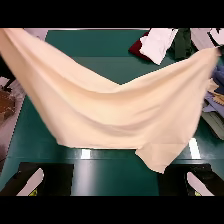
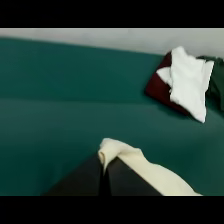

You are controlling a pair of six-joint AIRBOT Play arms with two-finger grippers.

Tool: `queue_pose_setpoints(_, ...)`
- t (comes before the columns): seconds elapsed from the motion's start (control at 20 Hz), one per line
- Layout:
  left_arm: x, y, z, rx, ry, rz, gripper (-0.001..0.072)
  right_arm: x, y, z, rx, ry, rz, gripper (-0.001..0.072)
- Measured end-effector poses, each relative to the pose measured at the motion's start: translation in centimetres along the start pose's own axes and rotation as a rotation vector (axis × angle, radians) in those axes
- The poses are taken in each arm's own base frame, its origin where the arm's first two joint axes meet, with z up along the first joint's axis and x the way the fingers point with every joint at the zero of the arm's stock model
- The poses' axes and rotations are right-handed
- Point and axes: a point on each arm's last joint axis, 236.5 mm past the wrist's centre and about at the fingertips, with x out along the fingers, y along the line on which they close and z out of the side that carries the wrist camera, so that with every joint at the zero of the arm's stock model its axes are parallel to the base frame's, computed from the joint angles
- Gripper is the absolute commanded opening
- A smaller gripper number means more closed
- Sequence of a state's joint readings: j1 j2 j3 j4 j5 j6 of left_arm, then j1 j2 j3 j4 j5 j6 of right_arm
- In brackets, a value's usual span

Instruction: Fold the shirts.

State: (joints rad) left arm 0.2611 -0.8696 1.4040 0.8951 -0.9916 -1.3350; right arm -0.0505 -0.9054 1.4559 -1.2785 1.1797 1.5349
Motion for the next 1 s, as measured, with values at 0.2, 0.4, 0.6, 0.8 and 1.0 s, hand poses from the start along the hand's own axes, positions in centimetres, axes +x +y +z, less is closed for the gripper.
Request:
queue_pose_setpoints(0.2, 8.9, 6.7, -8.9, -0.168, 0.115, 0.036, 0.0021, 13.5, -4.2, -5.8, 0.071, 0.292, -0.024, 0.0019)
queue_pose_setpoints(0.4, 17.0, 9.2, -16.5, -0.241, 0.186, 0.066, 0.0021, 22.7, -7.6, -12.7, 0.139, 0.483, -0.050, 0.0019)
queue_pose_setpoints(0.6, 21.2, 11.0, -21.3, -0.291, 0.209, 0.139, 0.0026, 26.5, -9.8, -16.5, 0.205, 0.553, -0.081, 0.0217)
queue_pose_setpoints(0.8, 21.7, 13.5, -20.7, -0.322, 0.168, 0.193, 0.0714, 25.6, -11.2, -15.0, 0.261, 0.510, -0.077, 0.0381)
queue_pose_setpoints(1.0, 19.1, 15.2, -18.8, -0.340, 0.198, 0.171, 0.0620, 20.9, -11.1, -14.5, 0.290, 0.504, -0.033, 0.0450)
